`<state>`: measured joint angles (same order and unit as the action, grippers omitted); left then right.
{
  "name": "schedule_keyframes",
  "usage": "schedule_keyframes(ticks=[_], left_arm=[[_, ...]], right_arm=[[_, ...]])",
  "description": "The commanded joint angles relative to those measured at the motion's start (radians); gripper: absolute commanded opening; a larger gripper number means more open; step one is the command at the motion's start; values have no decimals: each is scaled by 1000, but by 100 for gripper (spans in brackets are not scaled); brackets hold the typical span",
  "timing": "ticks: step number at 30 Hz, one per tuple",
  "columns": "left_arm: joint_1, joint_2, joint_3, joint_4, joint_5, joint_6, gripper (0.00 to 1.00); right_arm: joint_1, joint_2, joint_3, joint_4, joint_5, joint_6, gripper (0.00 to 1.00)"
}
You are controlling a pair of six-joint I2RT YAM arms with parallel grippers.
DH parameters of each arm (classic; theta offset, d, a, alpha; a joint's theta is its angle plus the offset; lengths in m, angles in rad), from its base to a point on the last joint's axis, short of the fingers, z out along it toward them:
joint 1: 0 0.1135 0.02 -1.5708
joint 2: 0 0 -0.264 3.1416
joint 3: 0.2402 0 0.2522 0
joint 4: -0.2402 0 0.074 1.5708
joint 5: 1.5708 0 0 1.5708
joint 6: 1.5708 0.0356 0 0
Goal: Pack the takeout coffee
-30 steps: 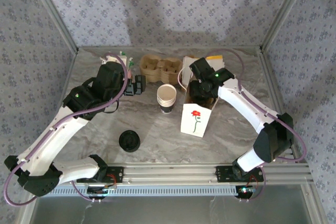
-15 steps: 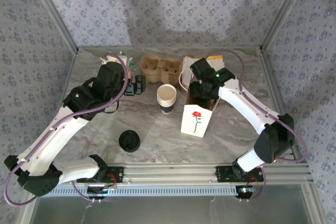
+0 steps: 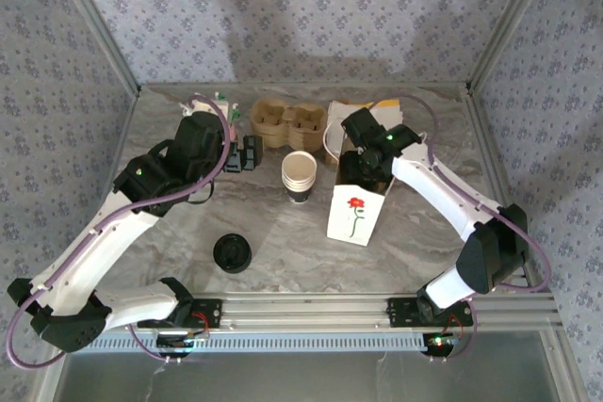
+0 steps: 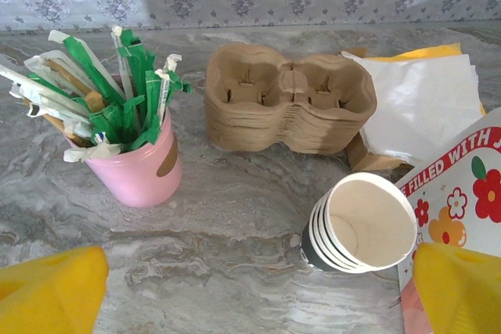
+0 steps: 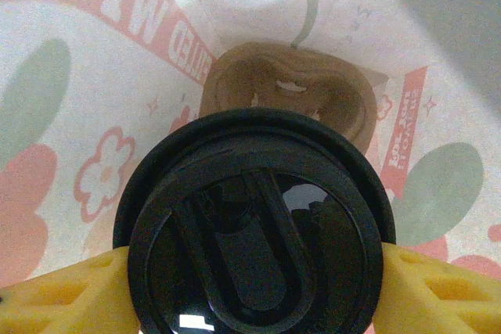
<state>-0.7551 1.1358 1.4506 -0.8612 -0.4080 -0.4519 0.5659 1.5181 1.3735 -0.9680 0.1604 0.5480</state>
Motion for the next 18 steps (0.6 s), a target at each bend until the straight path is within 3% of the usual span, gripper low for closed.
schedule_keyframes(ticks=[1,18], left_arm=[[-5,2,32,1,-18,21,100],[-10,7,42,-9,-22,20,100]], right_arm=[[-13,-1,-22,-22,-12,-10,69],[-15,3,-37,-2,-13,-10,71]])
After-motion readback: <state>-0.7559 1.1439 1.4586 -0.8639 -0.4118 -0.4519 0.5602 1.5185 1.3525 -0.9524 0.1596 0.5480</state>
